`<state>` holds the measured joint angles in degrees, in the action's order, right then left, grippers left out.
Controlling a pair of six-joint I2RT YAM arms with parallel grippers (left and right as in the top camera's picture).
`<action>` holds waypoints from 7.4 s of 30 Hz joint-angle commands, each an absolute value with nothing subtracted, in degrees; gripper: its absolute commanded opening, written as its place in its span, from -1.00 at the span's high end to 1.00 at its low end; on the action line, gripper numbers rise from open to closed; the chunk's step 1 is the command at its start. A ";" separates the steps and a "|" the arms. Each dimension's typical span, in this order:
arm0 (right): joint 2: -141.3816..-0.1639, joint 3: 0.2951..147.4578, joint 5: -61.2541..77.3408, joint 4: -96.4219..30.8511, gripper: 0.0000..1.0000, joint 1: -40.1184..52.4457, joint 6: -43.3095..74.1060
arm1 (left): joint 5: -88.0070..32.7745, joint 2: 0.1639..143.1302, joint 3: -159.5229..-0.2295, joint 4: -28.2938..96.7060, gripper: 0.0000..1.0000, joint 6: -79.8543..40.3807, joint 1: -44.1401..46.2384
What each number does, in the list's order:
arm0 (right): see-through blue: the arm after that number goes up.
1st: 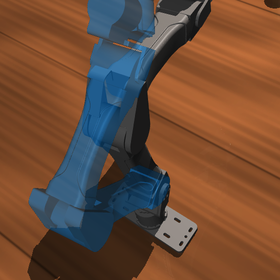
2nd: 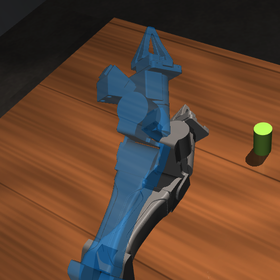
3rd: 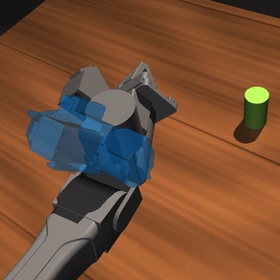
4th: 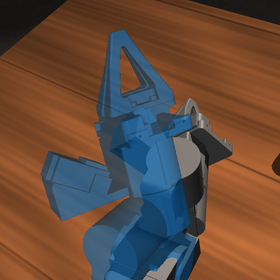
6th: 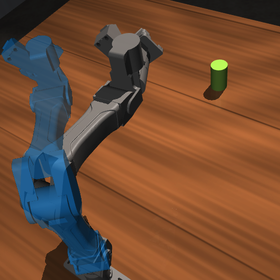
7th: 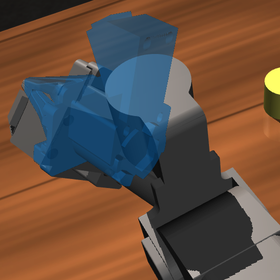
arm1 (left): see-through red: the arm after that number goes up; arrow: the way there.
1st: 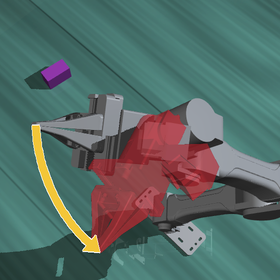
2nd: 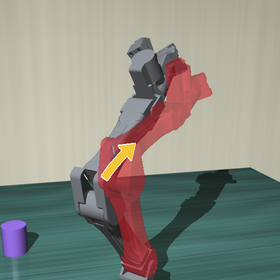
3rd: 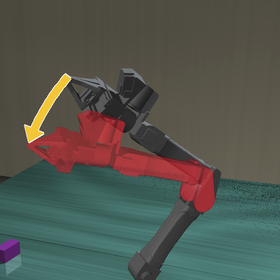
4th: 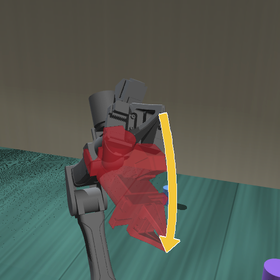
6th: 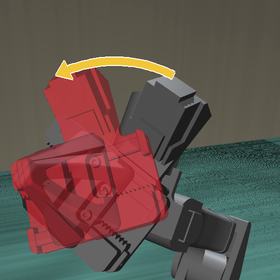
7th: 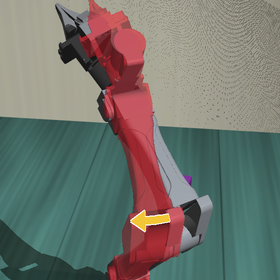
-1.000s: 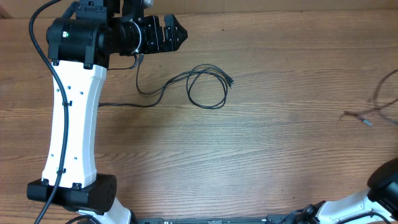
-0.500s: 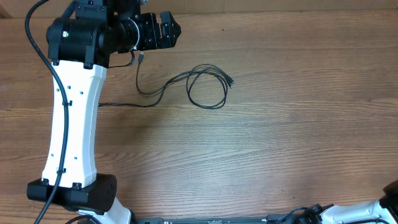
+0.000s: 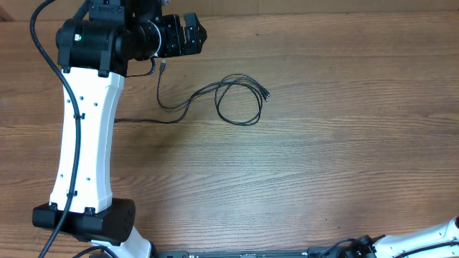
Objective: Untangle cables
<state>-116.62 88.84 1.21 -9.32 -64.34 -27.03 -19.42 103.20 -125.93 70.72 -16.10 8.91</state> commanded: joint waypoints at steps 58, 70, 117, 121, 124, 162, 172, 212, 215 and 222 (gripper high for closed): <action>-107.77 88.92 -30.83 -75.33 -1.00 -63.59 24.47 | -19.09 103.81 -125.71 74.17 -0.99 -15.22 9.02; -107.20 90.06 -36.91 -89.41 -1.00 -62.94 33.43 | -19.05 103.81 -125.71 74.70 -0.99 -15.20 9.02; -100.86 97.54 16.32 -50.98 -1.00 6.11 15.40 | -7.31 104.95 -125.05 84.16 -1.00 -56.18 7.94; -100.27 97.54 16.58 -52.38 -1.00 3.33 15.38 | 0.08 108.14 -123.85 82.17 -0.99 -68.93 14.55; -100.51 97.51 16.53 -55.07 -1.00 3.14 12.12 | 0.67 111.07 -123.85 78.13 -0.99 -67.90 17.45; -120.84 85.06 2.07 -33.41 0.17 35.38 -18.33 | 2.13 99.85 -124.44 88.58 -0.99 -50.81 -6.59; -124.22 85.06 5.04 -33.19 0.38 35.24 -18.31 | 3.84 99.85 -124.44 88.53 -0.99 -50.78 -6.59; -100.22 110.61 17.54 -63.35 0.47 17.23 2.79 | 1.96 100.03 -122.45 89.71 -0.99 -51.00 -0.69; -105.16 110.50 17.67 -63.51 0.25 18.11 2.57 | 1.98 100.03 -121.91 89.71 -0.99 -51.03 -0.16; -119.63 110.26 24.47 -53.95 -0.07 22.74 2.59 | 2.90 100.03 -121.89 89.30 -0.99 -51.00 -0.89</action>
